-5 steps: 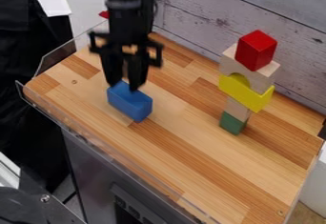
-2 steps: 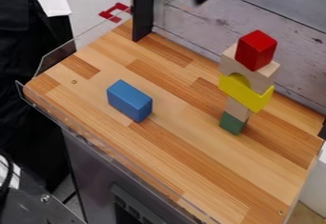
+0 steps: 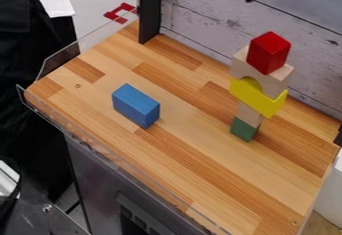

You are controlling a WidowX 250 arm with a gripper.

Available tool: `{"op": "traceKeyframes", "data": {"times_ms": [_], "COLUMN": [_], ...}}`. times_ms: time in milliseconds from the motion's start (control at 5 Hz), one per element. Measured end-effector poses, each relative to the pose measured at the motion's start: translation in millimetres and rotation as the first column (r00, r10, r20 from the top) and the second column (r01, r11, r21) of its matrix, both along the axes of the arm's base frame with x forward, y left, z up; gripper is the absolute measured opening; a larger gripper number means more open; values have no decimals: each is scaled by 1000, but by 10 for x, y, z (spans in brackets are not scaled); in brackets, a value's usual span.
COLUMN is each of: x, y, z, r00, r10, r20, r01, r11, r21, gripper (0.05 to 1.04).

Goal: Remove the plus block from the top of the left side tower to the top of the right side tower

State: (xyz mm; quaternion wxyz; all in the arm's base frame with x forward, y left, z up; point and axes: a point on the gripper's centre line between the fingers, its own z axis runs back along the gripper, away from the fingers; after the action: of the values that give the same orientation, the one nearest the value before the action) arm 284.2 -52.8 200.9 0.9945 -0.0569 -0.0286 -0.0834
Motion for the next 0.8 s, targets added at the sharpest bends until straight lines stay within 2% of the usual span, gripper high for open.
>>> {"op": "traceKeyframes", "data": {"times_ms": [400,800], "x": [-44,36], "y": [-109,-265], "z": [-124,-350], "r00": [998,991], "r10": [-33,-80], "r20": [-45,-103], "r01": [34,83], "r11": [999,996], "r21": [5,23], "gripper": [437,437]}}
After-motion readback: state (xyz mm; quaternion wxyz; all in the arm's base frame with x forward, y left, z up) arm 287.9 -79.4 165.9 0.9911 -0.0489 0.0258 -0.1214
